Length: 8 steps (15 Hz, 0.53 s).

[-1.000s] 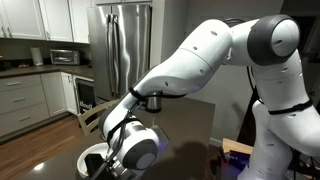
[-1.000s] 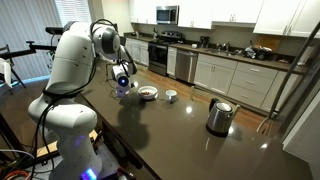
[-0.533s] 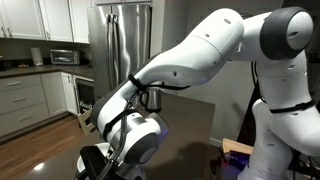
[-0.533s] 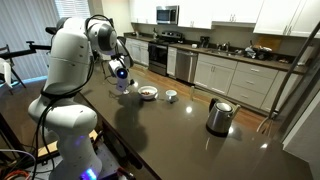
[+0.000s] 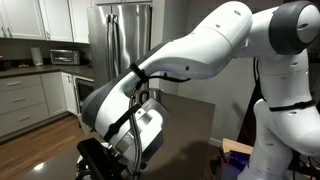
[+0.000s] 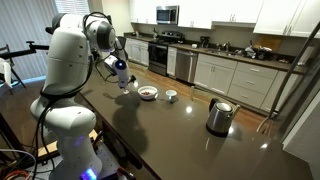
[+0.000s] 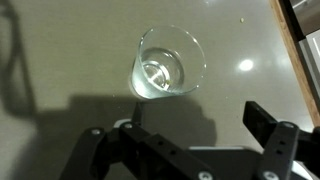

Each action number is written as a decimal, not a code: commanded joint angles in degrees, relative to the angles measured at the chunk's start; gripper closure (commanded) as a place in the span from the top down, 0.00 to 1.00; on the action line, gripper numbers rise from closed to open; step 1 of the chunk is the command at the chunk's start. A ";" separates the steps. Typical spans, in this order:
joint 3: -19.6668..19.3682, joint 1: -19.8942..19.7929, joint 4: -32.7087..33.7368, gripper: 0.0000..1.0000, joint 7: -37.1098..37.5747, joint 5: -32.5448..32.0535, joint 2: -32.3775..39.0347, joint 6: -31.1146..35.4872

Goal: Pick up the small glass cup and pour its contents in the white bowl. Put the small glass cup back on the table.

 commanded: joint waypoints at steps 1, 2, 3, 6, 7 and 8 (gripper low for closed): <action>7.68 -6.99 -6.36 1.00 6.37 -12.22 -1.78 3.88; 9.20 -8.49 -8.17 1.00 7.69 -15.53 -1.62 5.11; 10.12 -9.62 -9.77 1.00 8.41 -18.04 -1.73 5.85; 10.67 -11.41 -13.64 1.00 9.01 -22.70 -2.86 5.86; 10.31 -11.52 -14.64 1.00 9.35 -23.91 -3.29 5.55; 9.97 -11.77 -15.18 1.00 9.65 -24.46 -4.07 4.51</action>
